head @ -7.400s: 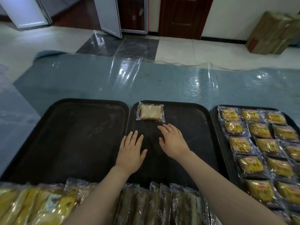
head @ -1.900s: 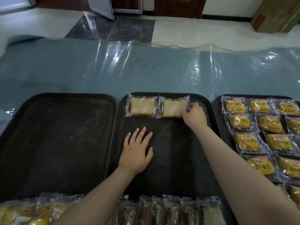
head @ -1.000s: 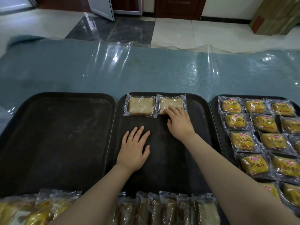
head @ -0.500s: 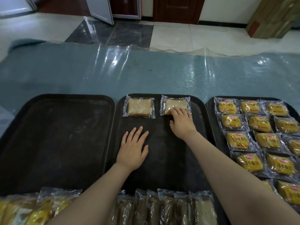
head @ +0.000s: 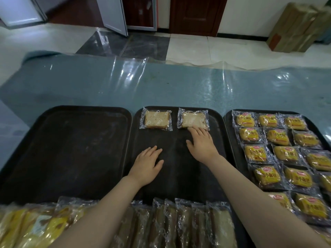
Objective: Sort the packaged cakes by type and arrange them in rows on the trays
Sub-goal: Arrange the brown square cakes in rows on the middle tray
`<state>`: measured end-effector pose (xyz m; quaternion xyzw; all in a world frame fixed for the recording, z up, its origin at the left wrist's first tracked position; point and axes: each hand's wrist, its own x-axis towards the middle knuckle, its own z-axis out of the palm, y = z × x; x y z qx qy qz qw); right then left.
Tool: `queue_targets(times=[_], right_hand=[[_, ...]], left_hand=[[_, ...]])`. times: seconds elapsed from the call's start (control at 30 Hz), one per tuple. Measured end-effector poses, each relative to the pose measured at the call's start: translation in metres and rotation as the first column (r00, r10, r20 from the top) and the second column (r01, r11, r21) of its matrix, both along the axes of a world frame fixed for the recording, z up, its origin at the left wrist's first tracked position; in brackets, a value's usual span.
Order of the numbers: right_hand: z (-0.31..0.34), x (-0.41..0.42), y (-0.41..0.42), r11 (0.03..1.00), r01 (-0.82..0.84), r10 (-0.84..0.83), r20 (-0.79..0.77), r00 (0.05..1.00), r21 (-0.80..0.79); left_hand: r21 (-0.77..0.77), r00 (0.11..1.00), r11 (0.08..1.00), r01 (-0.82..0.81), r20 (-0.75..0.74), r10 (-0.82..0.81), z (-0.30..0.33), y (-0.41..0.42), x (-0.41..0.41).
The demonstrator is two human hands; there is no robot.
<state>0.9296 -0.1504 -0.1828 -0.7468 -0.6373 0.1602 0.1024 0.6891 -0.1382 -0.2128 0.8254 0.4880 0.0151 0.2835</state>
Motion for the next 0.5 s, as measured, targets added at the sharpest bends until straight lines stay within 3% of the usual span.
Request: queue_targets(times=[0.17,0.5], right_hand=[[0.010,-0.019,-0.052,0.998,0.038,-0.042,-0.079,0.996,-0.049],[0.030,-0.061,-0.158,0.988,0.156,-0.157,-0.158,0.975,-0.021]], left_hand=[[-0.029,0.997,0.999,-0.035,0.066,0.037,0.017,-0.032,-0.013],[0.061,0.955,0.997,-0.038,0.295,0.018,0.057,-0.096,-0.032]])
